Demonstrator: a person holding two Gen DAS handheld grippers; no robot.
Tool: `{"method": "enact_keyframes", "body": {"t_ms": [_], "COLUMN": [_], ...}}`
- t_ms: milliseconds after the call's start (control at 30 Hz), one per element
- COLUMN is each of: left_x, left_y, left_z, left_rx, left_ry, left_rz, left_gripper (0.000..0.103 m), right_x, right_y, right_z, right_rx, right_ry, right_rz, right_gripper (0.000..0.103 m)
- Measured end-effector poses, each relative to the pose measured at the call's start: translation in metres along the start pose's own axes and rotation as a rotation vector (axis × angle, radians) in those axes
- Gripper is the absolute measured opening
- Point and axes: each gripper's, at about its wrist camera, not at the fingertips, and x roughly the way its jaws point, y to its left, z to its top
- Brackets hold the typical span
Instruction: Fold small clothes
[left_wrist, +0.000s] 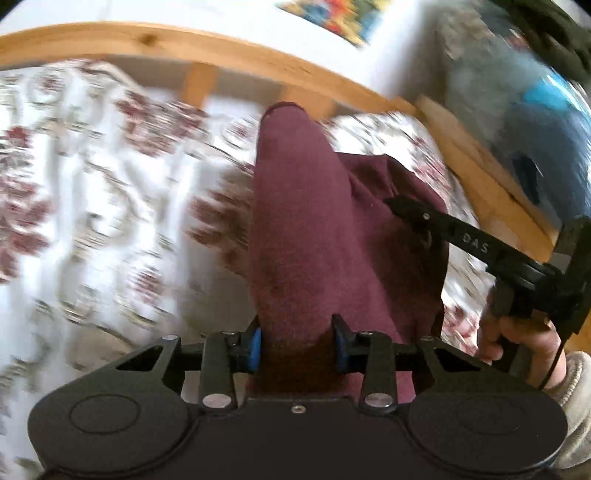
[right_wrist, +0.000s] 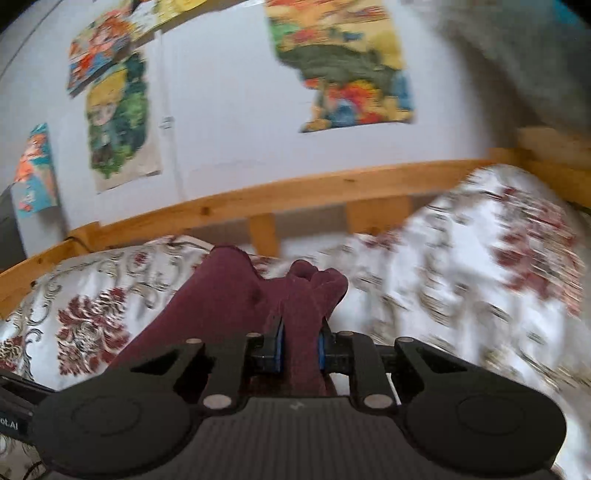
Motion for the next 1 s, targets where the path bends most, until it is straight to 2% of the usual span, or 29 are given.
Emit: {"method": "enact_keyframes", "body": {"t_ms": [100,267,467,567,667,733,833,900,1000], "left_x": [-0.01,-0.008,0.013,0.016,0.016,0.016,0.011,0.006,-0.002], "left_y": [0.029,0.062,0.1,0.109,0.106,0.102,0.096,0.093,0.086], "left_z": [0.013,0.022,0.015,0.014,0.014,0.016,0.018,0.019,0.019], "left_rx": [-0.062,-0.124,-0.257,-0.287,-0.269,-0.249,-0.219,-0.201,-0.179], "left_ry": [-0.039,-0.066,-0.036,-0.031,-0.025,-0.024,-0.031,-0.037,-0.049], "left_rz": [0.074,0.171,0.16,0.15,0.17,0.19,0.209,0.22,0.224], "left_gripper": [0.039,0.039,0.041,0.043,0.046,0.049,0.053,0.06,0.068], "right_x": [0.04,0.098,0.139,0.147,0.147,0.145,0.14,0.135,0.121], "right_y": [0.027,0.07,0.081,0.077,0.077,0.077,0.075,0.071,0.065], "right_z": [0.016,0.026,0.008,0.002,-0.001,-0.001,0.001,0.004,0.007], "right_rx": [-0.026,-0.115,-0.154,-0.156,-0.168,-0.186,-0.188,-0.177,-0.163], "right_ry": [0.025,0.088,0.165,0.187,0.188,0.184,0.174,0.166,0.148], "right_rz": [0.044,0.044,-0.007,-0.028,-0.043,-0.056,-0.083,-0.098,-0.104], "right_gripper": [0.019,0.019,0.02,0.022,0.026,0.035,0.043,0.046,0.059]}}
